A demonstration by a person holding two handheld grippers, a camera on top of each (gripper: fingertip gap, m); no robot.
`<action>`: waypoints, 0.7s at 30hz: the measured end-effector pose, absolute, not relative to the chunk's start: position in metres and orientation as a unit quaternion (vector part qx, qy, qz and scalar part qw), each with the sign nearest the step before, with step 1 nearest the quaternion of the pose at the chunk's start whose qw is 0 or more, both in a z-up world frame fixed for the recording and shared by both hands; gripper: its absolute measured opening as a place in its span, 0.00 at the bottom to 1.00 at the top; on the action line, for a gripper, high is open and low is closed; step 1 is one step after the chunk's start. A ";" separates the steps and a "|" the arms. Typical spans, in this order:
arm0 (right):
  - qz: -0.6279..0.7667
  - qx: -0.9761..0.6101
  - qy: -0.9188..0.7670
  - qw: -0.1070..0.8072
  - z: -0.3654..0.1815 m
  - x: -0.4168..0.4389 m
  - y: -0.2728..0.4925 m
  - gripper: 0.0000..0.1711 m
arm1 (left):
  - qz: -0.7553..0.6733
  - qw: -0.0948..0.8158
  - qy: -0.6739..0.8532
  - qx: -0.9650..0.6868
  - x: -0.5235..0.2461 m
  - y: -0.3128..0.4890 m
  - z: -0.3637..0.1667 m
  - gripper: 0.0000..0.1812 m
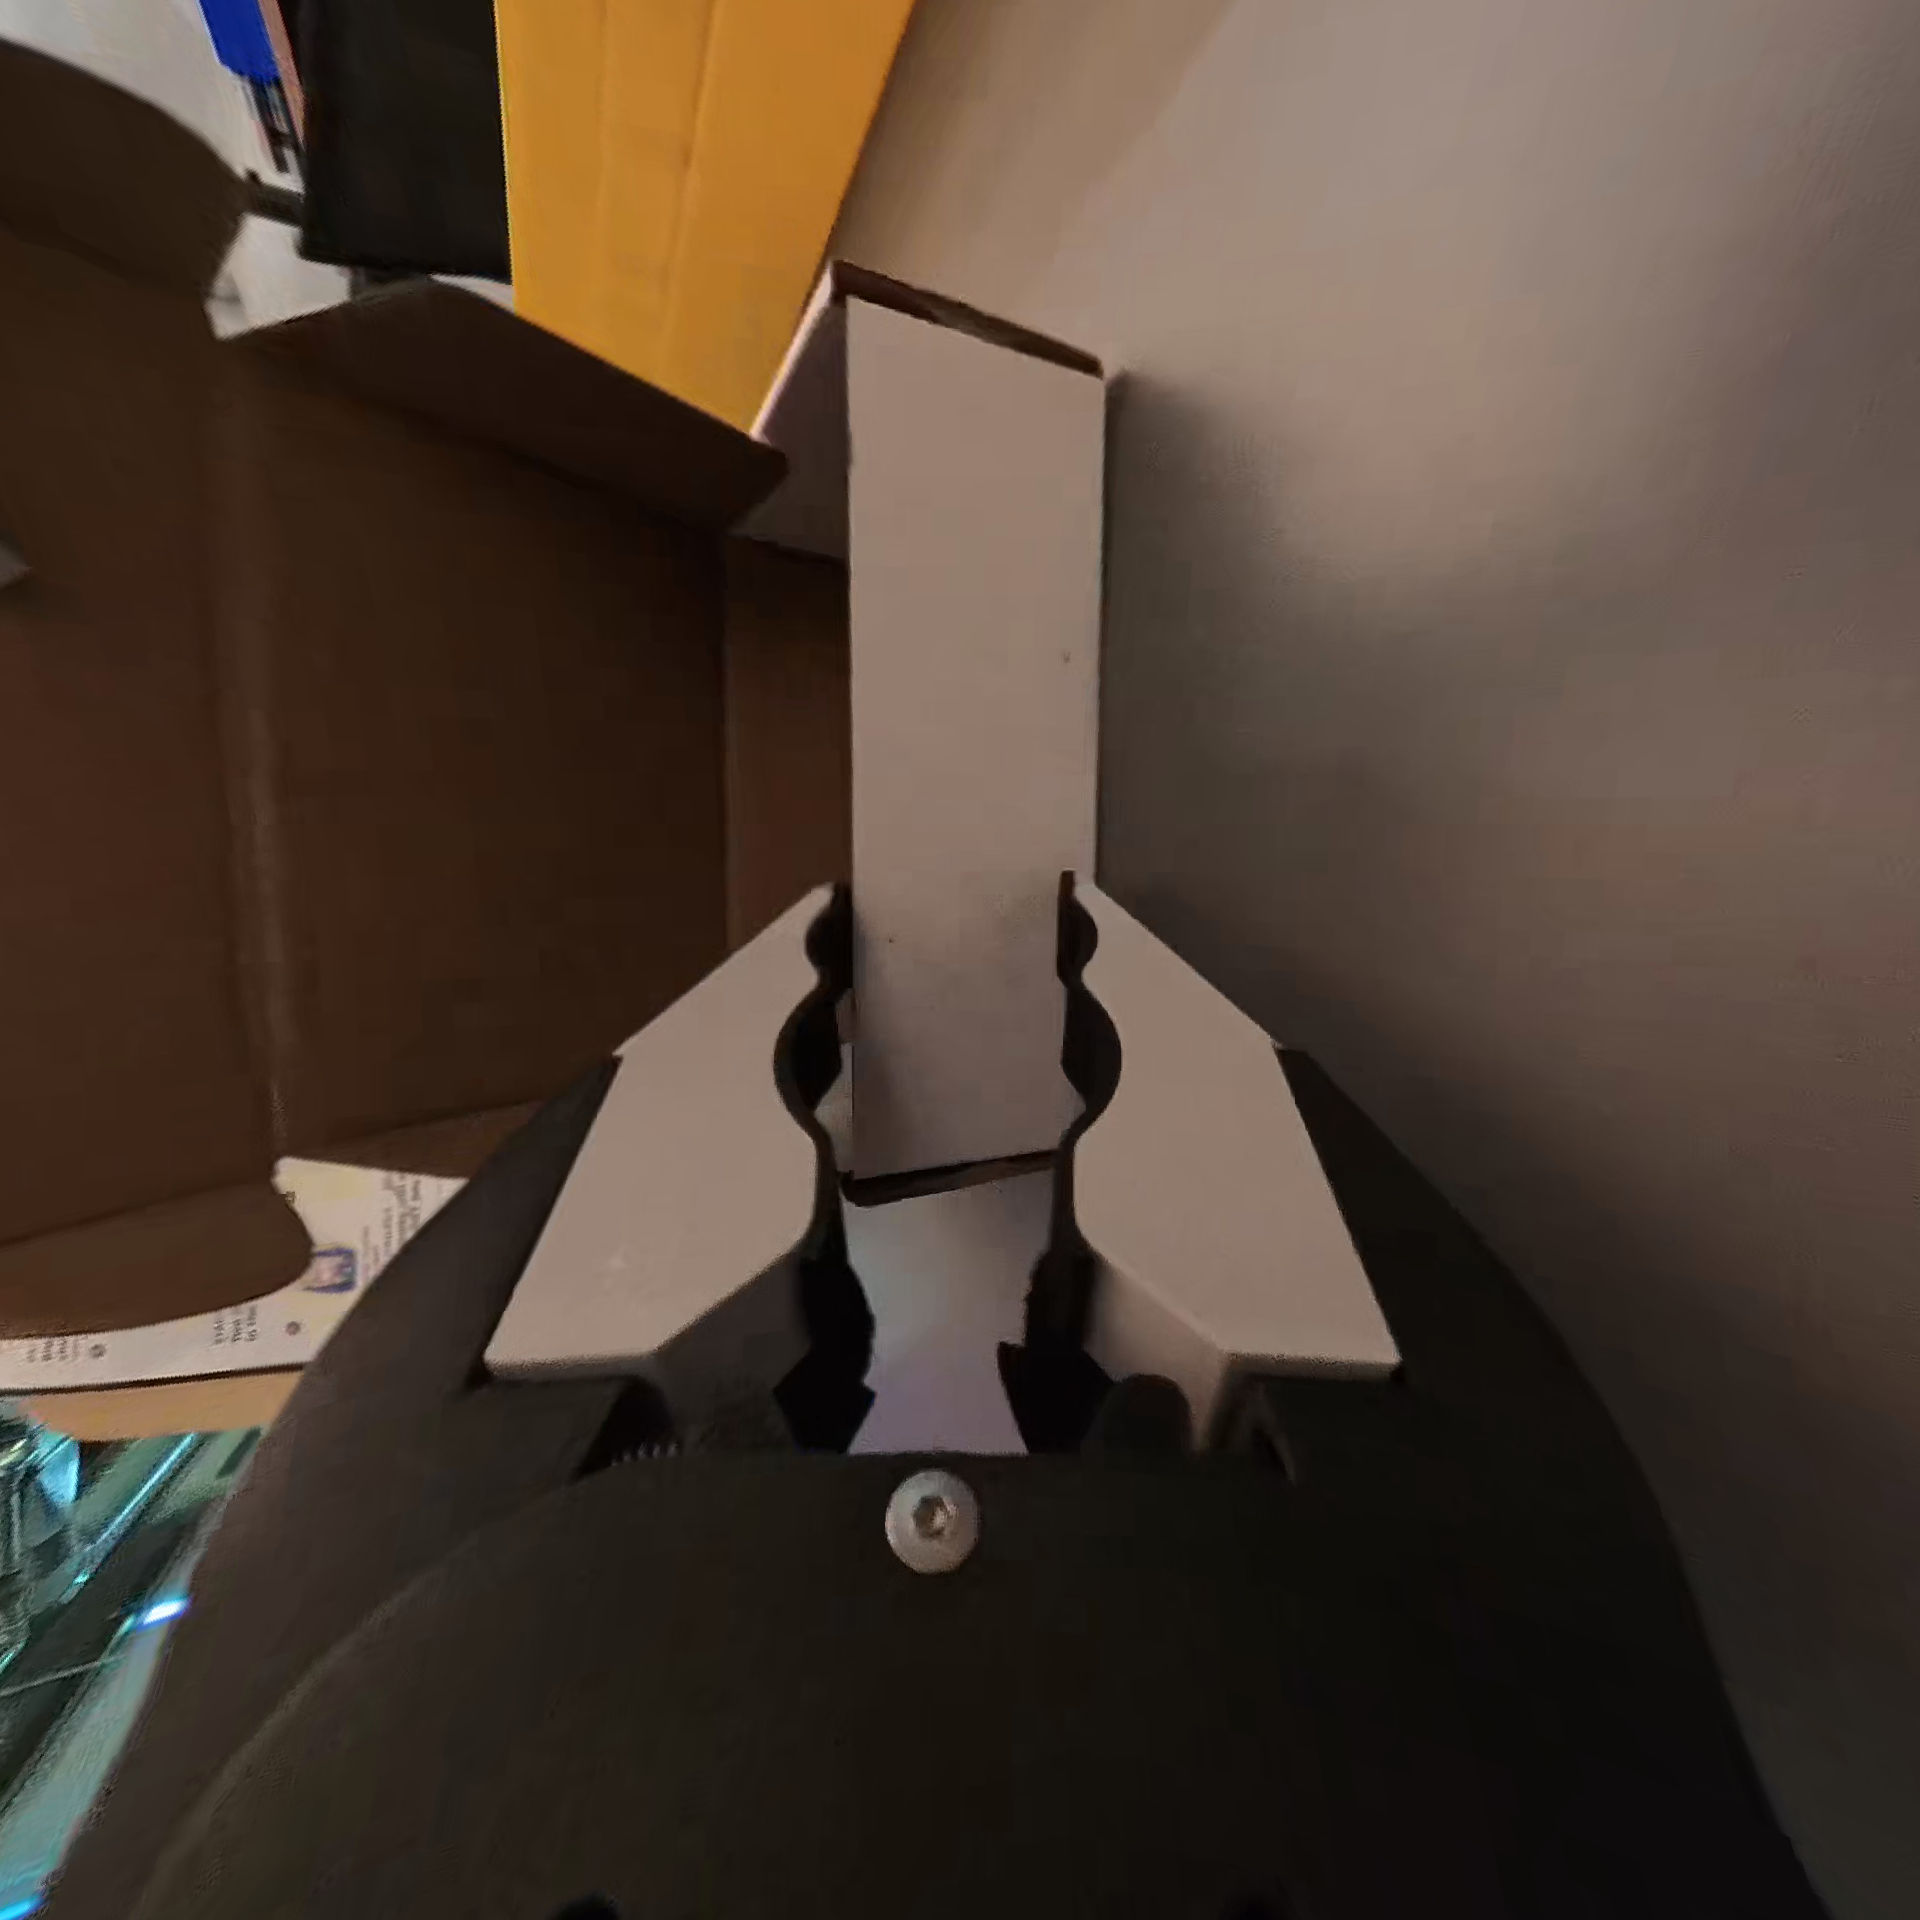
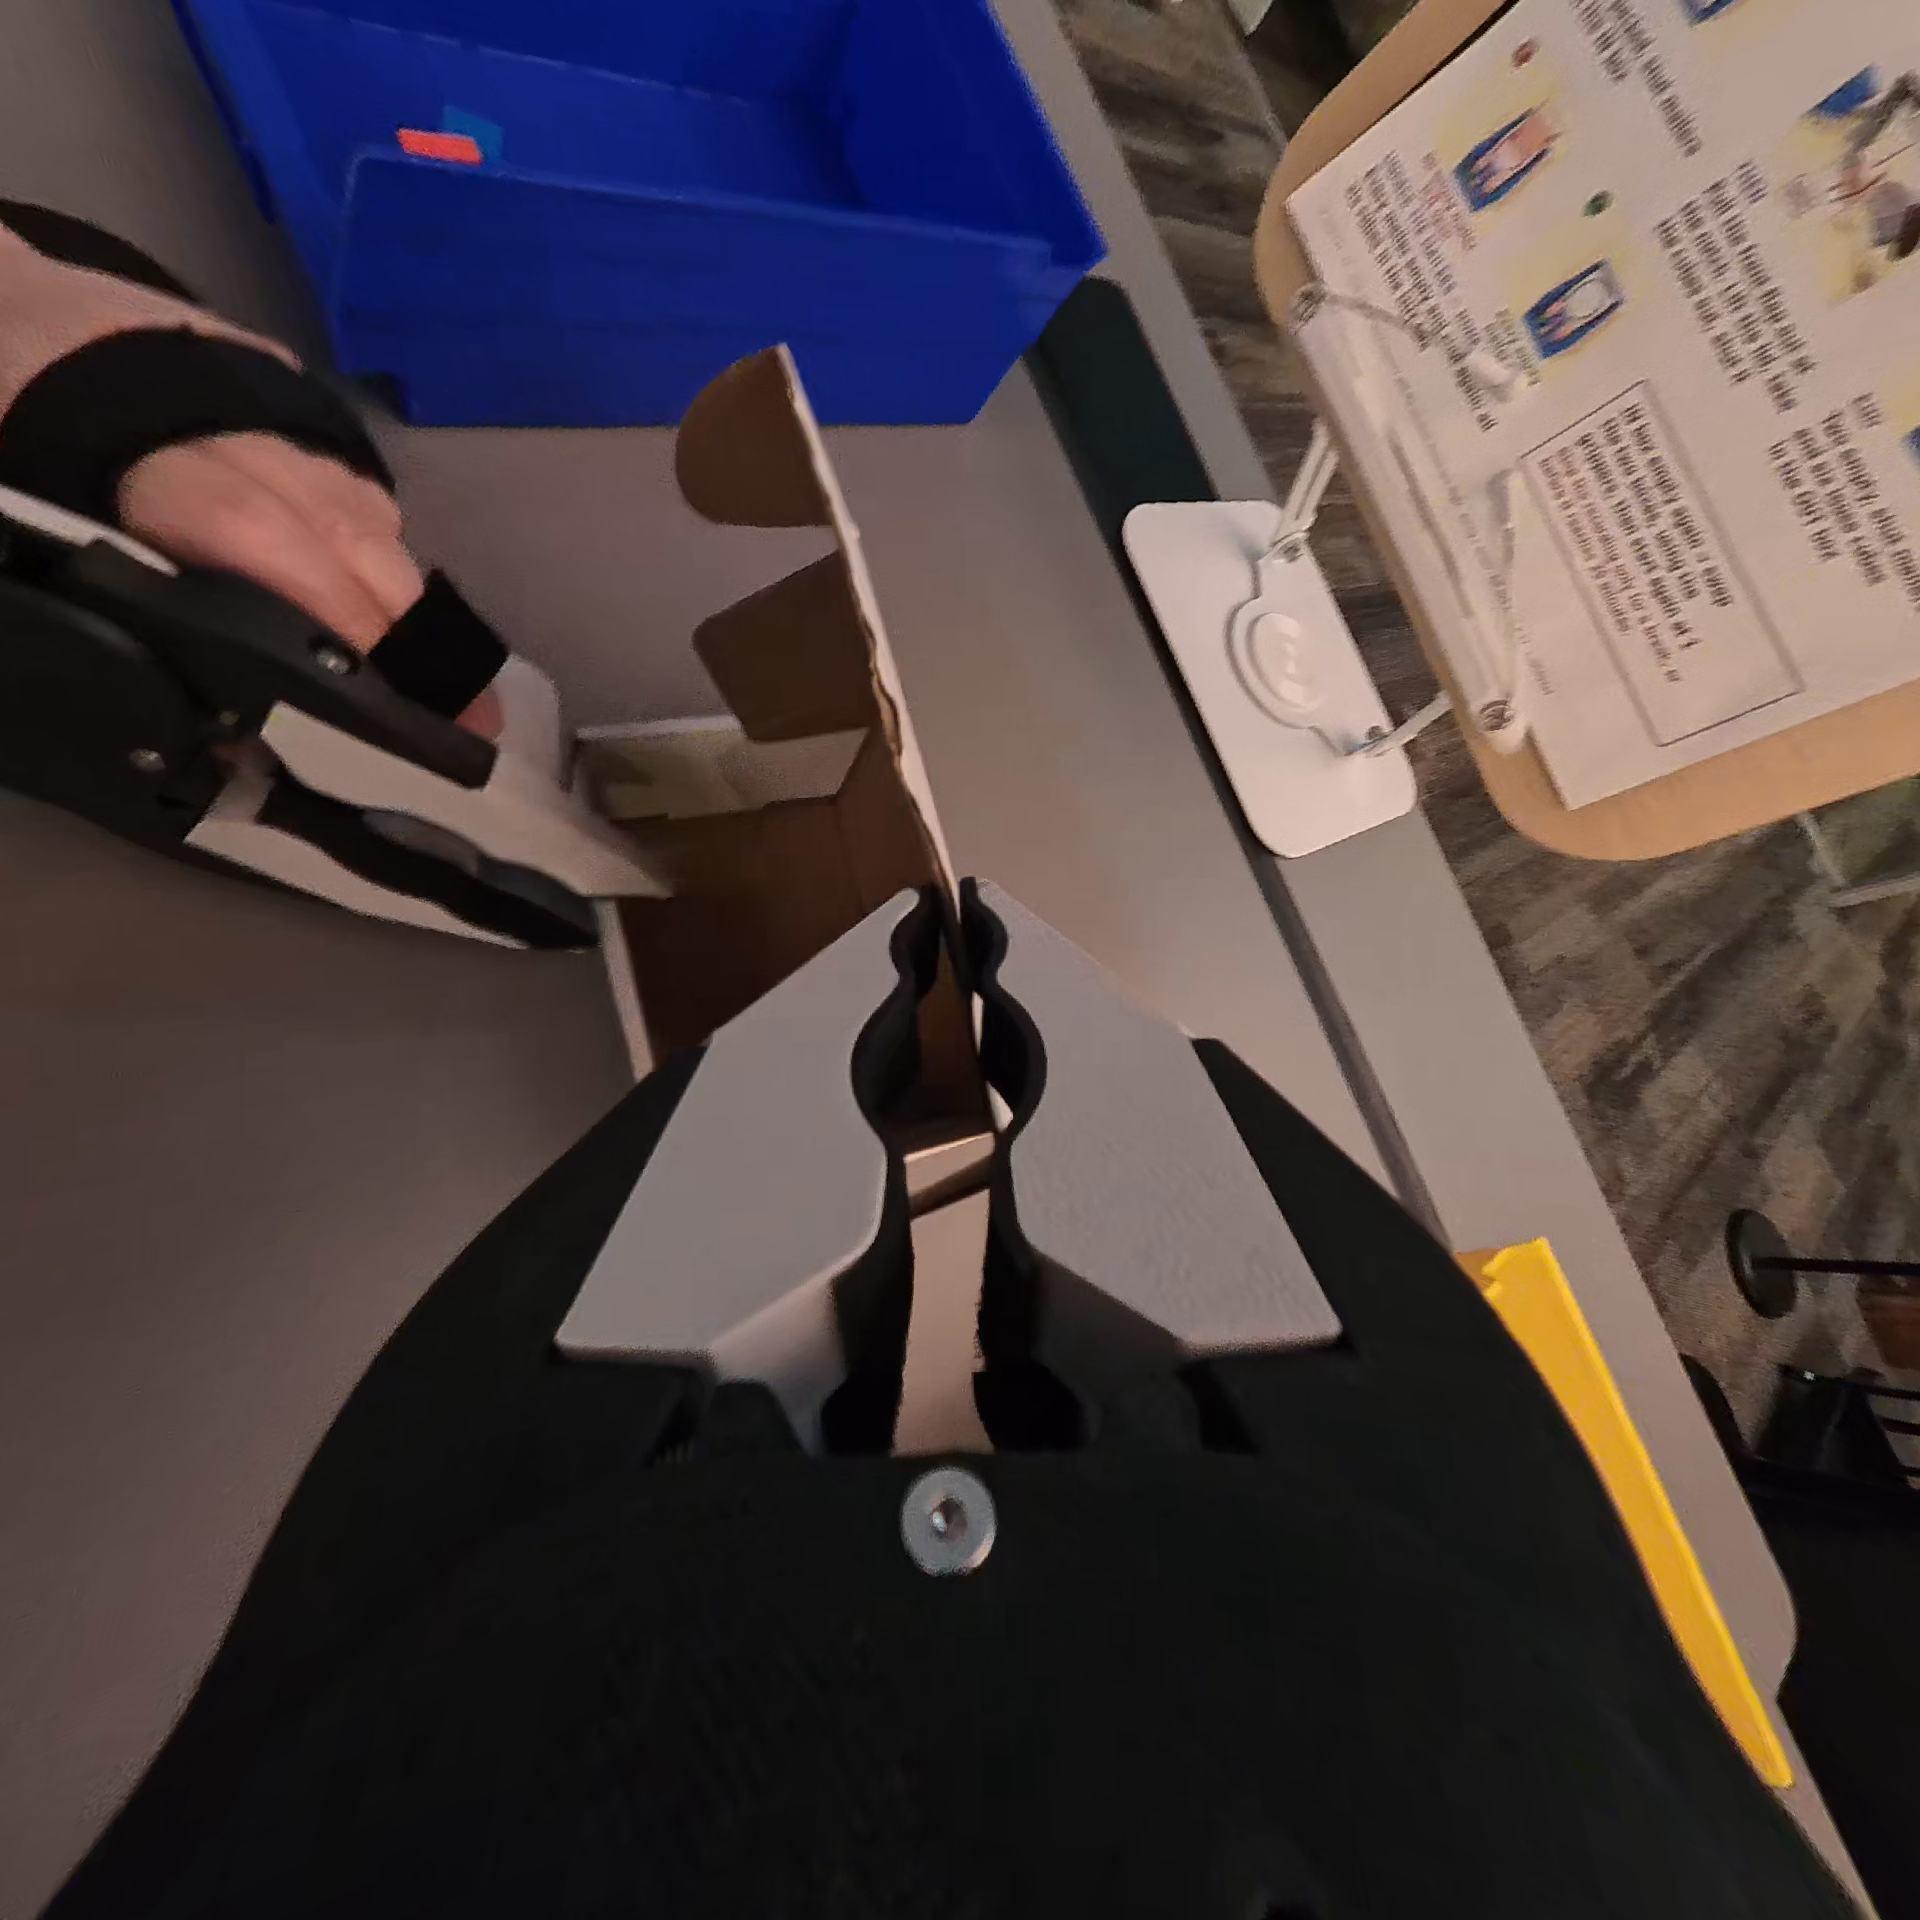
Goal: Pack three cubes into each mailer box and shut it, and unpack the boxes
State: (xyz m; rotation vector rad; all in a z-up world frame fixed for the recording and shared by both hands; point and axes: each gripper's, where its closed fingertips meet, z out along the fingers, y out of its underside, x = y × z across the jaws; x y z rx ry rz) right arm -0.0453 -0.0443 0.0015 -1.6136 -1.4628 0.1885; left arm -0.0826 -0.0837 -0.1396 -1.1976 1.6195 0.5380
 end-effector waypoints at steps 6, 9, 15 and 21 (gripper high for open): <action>0.011 -0.644 -0.598 0.477 0.008 -0.053 -0.012 0.02 | 0.194 0.492 0.662 -0.531 -0.083 -0.083 -0.145 0.27; -0.058 -0.637 -0.610 0.468 0.008 -0.054 0.015 0.02 | 0.191 0.491 0.663 -0.531 -0.083 -0.084 -0.145 0.27; -0.119 -0.649 -0.621 0.423 -0.014 -0.058 0.074 0.02 | 0.196 0.491 0.663 -0.530 -0.082 -0.084 -0.145 0.26; -0.156 -0.642 -0.641 0.391 -0.063 -0.059 0.115 0.03 | 0.186 0.493 0.660 -0.535 -0.081 -0.083 -0.145 0.27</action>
